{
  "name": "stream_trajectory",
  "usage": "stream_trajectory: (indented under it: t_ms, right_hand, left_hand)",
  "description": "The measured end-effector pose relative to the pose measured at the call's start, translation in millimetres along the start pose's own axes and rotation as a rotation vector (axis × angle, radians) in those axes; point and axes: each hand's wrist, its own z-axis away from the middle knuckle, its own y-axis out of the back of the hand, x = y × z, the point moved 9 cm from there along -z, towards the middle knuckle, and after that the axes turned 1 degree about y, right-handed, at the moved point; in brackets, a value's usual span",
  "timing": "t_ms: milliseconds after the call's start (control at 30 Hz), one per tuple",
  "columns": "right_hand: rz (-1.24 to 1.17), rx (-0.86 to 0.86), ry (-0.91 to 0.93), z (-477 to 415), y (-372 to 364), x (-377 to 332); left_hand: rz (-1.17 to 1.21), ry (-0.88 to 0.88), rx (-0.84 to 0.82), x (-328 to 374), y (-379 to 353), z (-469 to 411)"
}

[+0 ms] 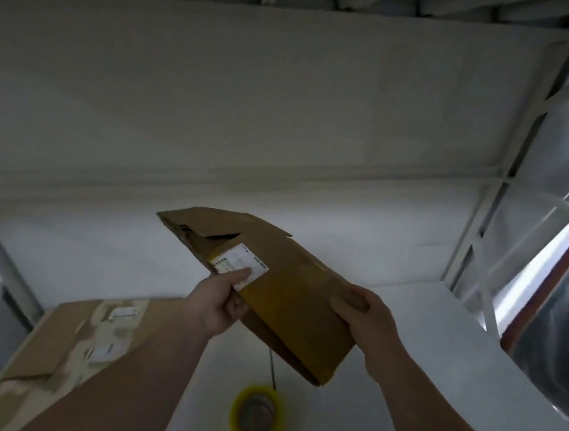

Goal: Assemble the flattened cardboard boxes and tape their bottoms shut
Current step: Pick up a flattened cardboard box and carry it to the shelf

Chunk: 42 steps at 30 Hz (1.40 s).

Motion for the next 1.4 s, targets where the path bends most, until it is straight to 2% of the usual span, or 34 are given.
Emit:
stream_trajectory:
  t_ms: [333,567,767,933,1233,1400]
  right_hand:
    - [-0.043,0.014,0.046,-11.8,-103.3,116.4]
    - [0.157,0.065,0.116,-17.3,-136.9,177.9]
    - [0.313,0.079,0.196,-23.0,-152.4,194.3]
    - [0.324,0.101,0.240,-17.4,-151.6,199.3]
    - [0.240,0.123,0.250,17.2,-152.3,190.4]
    - [0.006,0.145,0.140,52.5,-156.2,185.3]
  left_hand:
    - [-0.033,-0.048,-0.019,-36.3,110.4,-51.9]
    - [0.071,-0.017,-0.016,-90.6,177.1,-89.7]
    - [0.136,-0.008,-0.044,-116.8,204.1,-108.7]
    - [0.171,-0.036,-0.090,-125.4,208.0,-109.1]
    - [0.205,-0.087,-0.151,-121.7,214.6,-67.3]
    - [0.195,-0.107,-0.214,-101.4,227.5,-23.8]
